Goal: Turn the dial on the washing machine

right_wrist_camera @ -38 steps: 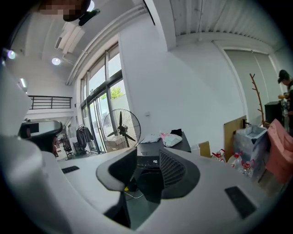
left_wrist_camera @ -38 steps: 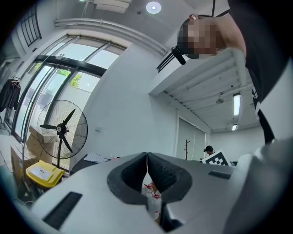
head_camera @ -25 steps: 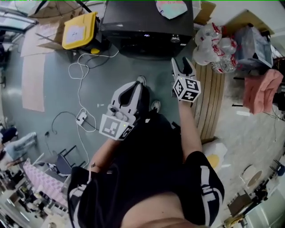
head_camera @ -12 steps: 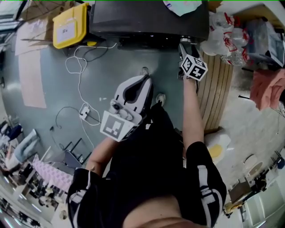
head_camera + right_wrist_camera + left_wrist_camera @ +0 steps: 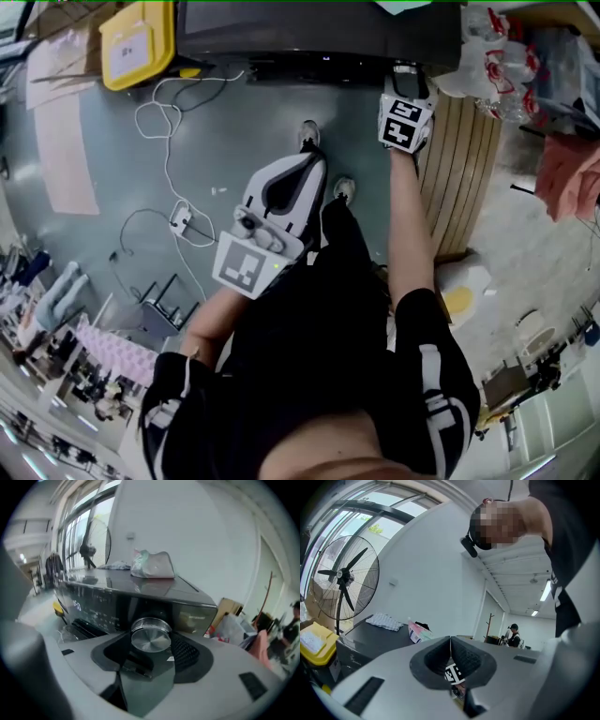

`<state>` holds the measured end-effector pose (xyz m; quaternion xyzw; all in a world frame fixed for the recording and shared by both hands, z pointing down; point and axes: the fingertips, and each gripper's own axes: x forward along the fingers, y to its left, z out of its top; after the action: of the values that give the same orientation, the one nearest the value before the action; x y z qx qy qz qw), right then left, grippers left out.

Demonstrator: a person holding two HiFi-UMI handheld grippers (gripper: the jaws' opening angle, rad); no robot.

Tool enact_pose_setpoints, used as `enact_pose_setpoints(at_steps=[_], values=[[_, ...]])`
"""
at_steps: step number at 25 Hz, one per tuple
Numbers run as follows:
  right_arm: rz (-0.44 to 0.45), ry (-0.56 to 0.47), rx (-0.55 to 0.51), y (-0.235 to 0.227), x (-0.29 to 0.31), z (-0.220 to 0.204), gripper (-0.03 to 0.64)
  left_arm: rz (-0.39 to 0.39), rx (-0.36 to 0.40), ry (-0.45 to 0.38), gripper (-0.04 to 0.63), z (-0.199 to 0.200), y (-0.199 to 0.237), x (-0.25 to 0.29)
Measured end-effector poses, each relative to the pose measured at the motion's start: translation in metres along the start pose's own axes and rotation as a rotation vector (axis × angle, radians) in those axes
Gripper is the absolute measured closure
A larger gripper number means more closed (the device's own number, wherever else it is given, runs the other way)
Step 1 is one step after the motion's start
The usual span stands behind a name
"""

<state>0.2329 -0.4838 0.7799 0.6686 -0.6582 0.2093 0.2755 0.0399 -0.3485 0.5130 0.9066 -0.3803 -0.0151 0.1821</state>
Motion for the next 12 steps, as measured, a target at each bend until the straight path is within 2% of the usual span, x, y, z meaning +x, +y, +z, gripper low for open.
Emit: enact_pose_setpoints(at_steps=[1,3,6,9,11,12], values=[[-0.036,0.002,-0.059,0.0017,-0.0004,0.0002,0.330,0.000,0.008,0.005,0.573,-0.0014,-0.0004,-0.0005],[-0.035,-0.020,-0.046,0.0029,-0.0015,0.0007,0.330,-0.003,-0.003,0.011,0.572,-0.0033,-0.0008,-0.0018],[0.064,-0.074,0.118,0.0007,-0.0021,0.0039,0.296,-0.003,-0.017,0.010,0.572,-0.0031,0.0006,-0.0038],[0.173,-0.063,0.283,-0.0007,0.0020,-0.0009,0.293,0.003,-0.025,0.002,0.572,-0.0026,0.0031,-0.0078],[0.201,-0.053,0.338,-0.0030,0.0046,-0.0032,0.318,0.007,-0.032,-0.007,0.572,-0.0020,0.0051,-0.0094],[0.194,-0.047,0.334,-0.0039,0.0050,-0.0034,0.321,0.010,-0.034,-0.009,0.573,-0.0019,0.0063,-0.0098]])
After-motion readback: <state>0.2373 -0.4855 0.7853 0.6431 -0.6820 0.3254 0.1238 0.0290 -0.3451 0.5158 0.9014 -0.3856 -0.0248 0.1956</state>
